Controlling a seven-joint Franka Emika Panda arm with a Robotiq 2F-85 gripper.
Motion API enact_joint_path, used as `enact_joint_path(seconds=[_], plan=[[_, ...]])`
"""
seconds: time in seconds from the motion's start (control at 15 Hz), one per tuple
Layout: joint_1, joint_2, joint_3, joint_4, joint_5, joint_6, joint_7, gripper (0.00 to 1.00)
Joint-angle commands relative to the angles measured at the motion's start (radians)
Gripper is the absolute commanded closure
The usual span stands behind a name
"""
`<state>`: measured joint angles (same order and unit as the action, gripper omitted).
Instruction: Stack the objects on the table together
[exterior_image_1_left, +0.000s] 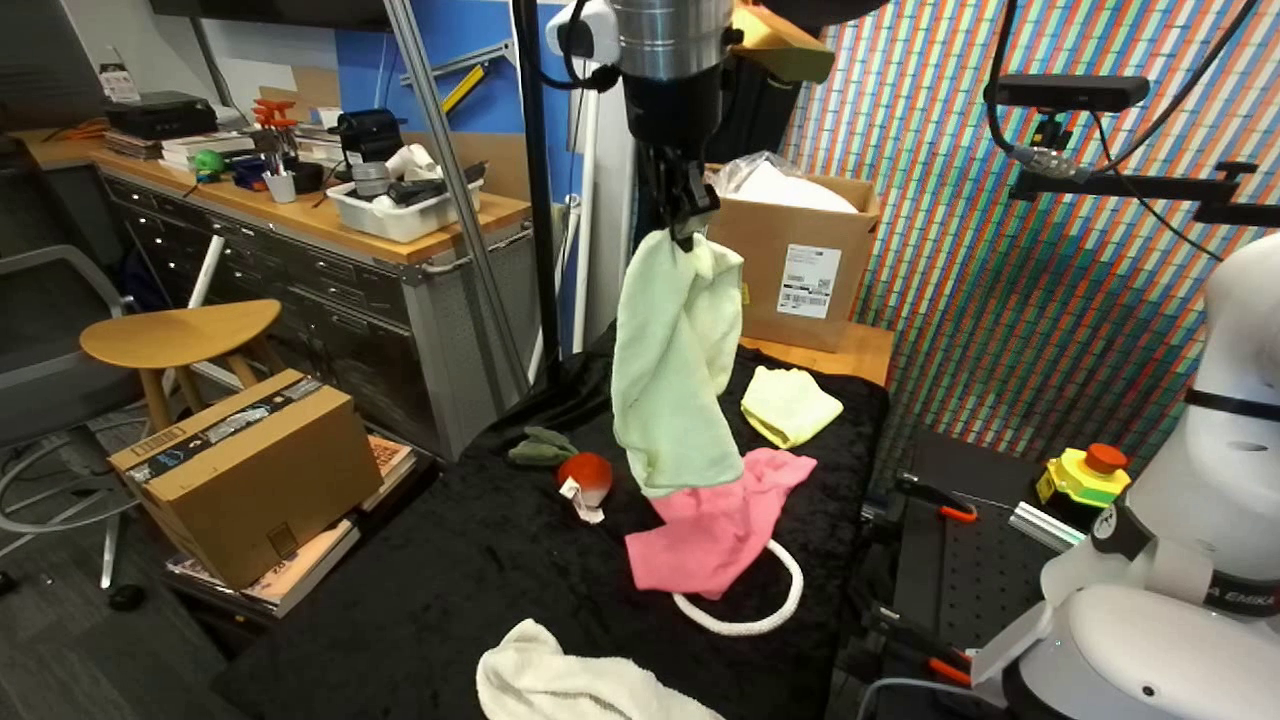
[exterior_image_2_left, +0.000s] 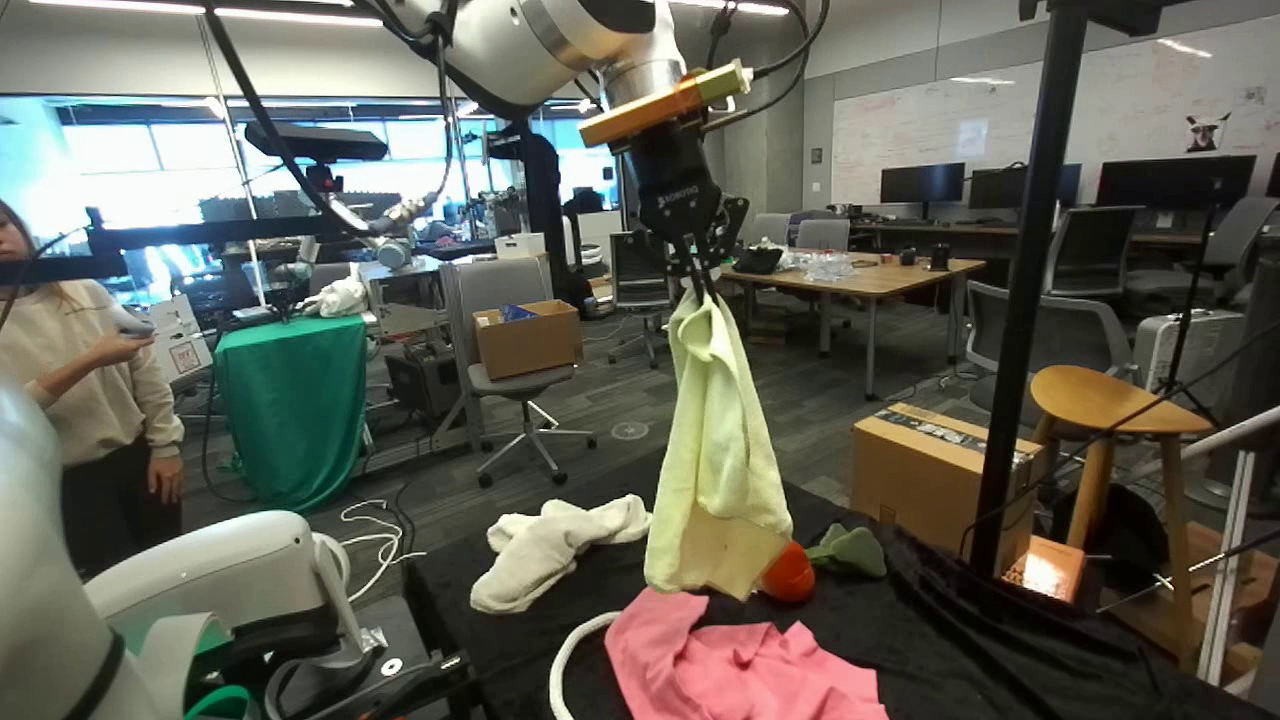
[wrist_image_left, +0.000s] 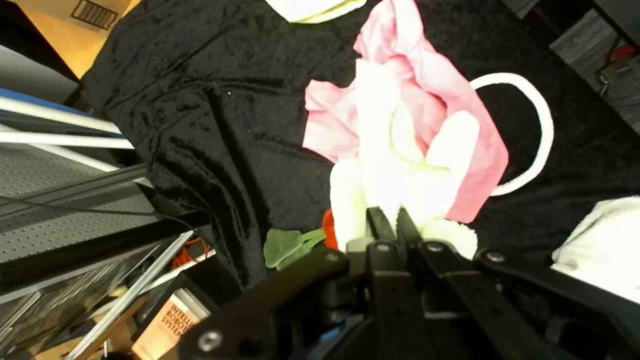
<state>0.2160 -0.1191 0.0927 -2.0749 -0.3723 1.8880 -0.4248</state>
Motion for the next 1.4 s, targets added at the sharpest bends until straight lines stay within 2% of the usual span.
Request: enact_joint_path(seconds=[0.0,0.2,0.4,0.87,1.07,1.33], plan=[[-0.026,0.058,0.017,-0.021,-0.013,0.0,-0.016,0.96],[-0.04,0.092,0.009,-0.065,-0.001,-0.003,-0.037,0.96],[-0.064,0.081,0.001,-0.115,0.019,-0.015,-0.113,0.96],[-0.123,-0.041,-0.04,-0.208,0.039,0.006,-0.209,0.96],[-0.127,-0.089,-0.058,-0.234,0.037,0.003,-0.242,0.96],[-0.112,-0.075,-0.048,-0.237,0.015,-0.001,-0.243,0.96]])
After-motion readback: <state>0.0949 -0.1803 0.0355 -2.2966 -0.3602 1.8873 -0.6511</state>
